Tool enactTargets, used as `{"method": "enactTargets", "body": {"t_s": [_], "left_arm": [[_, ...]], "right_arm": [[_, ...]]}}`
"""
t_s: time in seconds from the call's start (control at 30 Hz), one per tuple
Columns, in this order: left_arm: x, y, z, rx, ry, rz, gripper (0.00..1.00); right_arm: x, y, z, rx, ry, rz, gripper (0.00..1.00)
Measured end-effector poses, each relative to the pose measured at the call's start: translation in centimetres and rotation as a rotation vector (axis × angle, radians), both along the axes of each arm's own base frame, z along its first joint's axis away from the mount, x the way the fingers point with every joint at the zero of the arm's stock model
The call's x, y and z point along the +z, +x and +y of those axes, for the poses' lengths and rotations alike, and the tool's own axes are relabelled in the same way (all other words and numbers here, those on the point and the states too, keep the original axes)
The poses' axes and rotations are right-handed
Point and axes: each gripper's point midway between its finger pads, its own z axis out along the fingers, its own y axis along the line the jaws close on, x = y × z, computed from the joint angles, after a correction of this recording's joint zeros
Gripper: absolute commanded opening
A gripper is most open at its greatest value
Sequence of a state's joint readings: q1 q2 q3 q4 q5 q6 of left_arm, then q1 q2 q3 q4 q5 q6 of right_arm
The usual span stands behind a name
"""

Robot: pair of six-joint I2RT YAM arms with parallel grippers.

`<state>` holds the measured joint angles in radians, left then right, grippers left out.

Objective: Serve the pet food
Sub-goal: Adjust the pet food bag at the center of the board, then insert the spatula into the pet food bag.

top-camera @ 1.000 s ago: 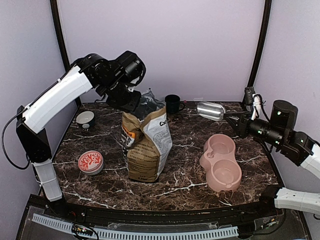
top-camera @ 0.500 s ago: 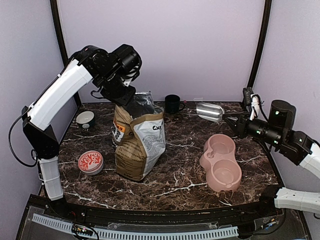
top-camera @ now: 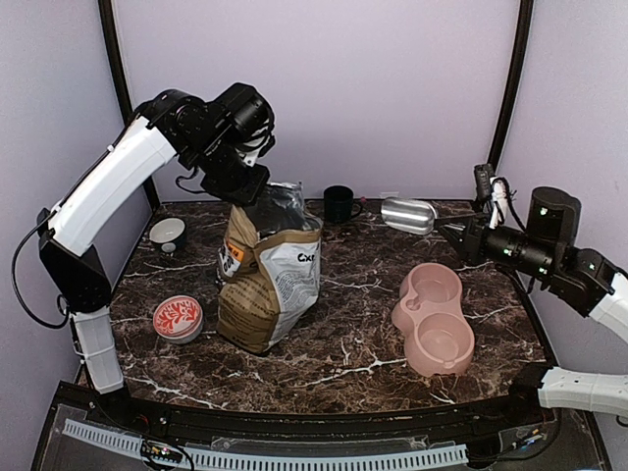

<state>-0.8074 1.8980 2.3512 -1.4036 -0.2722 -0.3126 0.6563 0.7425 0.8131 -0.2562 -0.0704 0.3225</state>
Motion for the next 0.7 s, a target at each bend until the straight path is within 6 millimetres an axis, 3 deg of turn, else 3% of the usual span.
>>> {"method": "enactTargets", "body": {"t_s": [0.17, 0.4, 0.53, 0.7], "left_arm": [[0.2, -0.9, -2.0, -0.013, -0.048, -0.002, 0.0], [0.3, -2.7, -5.1, -0.041, -0.101, -0.012, 0.0], [0.0, -3.1, -7.2, -0.05, -0.147, -0.008, 0.0], [-0.3, -3.5, -9.0, -0.039, -0.19, 0.002, 0.0]], "right_arm": [[2.2, -0.9, 0.4, 0.048, 0.027, -0.011, 0.0], [6.4, -3.8, 2.5, 0.245, 0.105, -0.002, 0.0], [7.3, -4.8, 4.0, 0.351, 0.136, 0.056, 0.0], [6.9, -4.4, 5.8, 0.394, 0.113, 0.149, 0.0]]}}
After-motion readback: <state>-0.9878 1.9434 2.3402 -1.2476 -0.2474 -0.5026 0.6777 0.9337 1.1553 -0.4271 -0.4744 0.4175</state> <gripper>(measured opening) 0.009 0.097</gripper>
